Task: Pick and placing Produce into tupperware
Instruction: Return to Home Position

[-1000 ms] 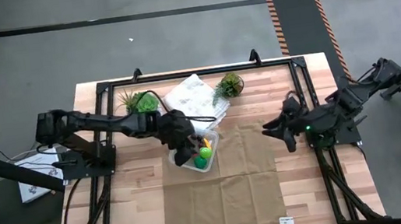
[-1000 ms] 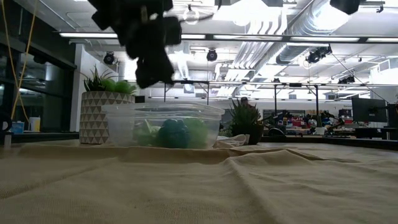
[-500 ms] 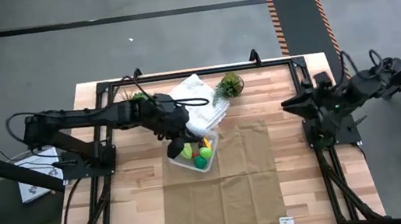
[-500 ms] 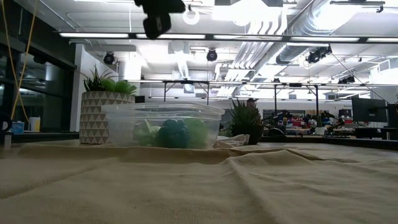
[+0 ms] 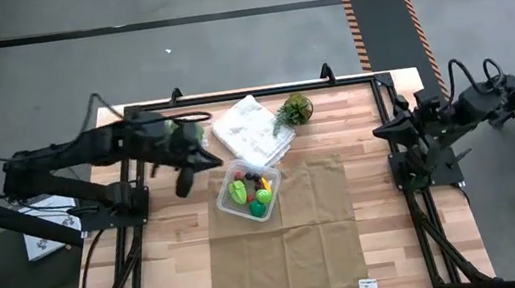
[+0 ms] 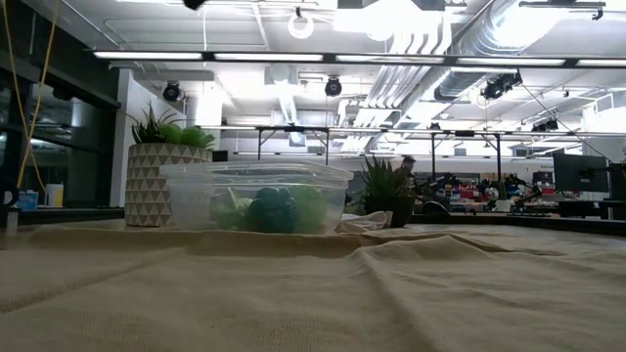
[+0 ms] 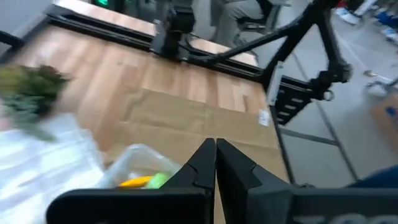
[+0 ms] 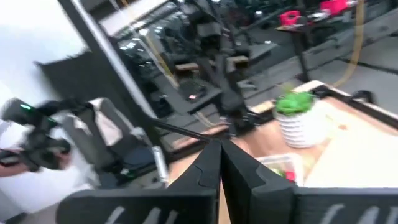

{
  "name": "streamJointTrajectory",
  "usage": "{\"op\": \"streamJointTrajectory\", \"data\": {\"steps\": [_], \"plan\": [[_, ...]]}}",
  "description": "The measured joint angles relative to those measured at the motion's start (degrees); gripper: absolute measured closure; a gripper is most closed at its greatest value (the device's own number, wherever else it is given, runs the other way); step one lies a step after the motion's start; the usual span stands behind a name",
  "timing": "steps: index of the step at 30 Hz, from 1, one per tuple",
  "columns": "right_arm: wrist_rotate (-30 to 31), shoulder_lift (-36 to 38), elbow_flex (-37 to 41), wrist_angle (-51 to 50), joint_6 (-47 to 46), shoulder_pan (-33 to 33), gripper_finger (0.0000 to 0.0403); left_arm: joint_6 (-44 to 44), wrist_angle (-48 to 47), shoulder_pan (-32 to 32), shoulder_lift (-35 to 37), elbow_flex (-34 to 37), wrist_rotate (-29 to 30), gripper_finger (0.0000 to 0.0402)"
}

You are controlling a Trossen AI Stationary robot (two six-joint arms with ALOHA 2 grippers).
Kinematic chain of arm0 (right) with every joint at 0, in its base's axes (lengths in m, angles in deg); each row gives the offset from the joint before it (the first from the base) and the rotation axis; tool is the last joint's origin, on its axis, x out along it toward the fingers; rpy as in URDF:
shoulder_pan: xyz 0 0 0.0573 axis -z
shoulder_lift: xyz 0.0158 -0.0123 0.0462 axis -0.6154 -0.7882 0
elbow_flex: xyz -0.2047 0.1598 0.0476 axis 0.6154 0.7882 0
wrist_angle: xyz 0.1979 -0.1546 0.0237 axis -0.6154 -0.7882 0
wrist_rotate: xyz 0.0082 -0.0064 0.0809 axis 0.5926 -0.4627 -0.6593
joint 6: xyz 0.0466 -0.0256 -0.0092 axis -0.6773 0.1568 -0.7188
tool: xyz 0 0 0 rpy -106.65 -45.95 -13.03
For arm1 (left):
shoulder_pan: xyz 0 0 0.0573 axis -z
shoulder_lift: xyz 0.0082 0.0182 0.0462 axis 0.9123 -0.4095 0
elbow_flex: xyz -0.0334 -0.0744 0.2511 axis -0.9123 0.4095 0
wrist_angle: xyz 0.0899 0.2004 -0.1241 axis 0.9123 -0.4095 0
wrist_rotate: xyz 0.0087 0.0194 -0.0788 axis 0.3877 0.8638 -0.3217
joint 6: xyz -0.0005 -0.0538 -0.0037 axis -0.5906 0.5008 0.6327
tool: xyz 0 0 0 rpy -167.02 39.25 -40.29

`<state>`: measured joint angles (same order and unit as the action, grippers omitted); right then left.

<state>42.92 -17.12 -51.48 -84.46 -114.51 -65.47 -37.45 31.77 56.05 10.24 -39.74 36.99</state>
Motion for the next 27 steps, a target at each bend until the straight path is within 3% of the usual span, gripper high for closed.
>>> {"op": "streamJointTrajectory", "data": {"steps": [7,10,14,27], "plan": [[5.67,1.49,0.0,-3.08,7.22,0.02,0.0403,-2.65,-7.33,-0.02,10.19,0.02,6.51,0.04],[6.67,1.34,0.0,-1.24,14.91,0.24,0.0403,-3.45,-8.04,-0.01,14.02,0.02,8.71,0.0401],[8.74,1.32,0.0,-2.0,16.34,1.38,0.0403,-4.09,-7.84,-0.02,18.9,1.75,11.15,0.0401],[8.76,3.81,0.0,-11.35,13.07,7.94,0.0403,4.25,11.78,0.0,31.47,25.76,11.76,0.0401]]}}
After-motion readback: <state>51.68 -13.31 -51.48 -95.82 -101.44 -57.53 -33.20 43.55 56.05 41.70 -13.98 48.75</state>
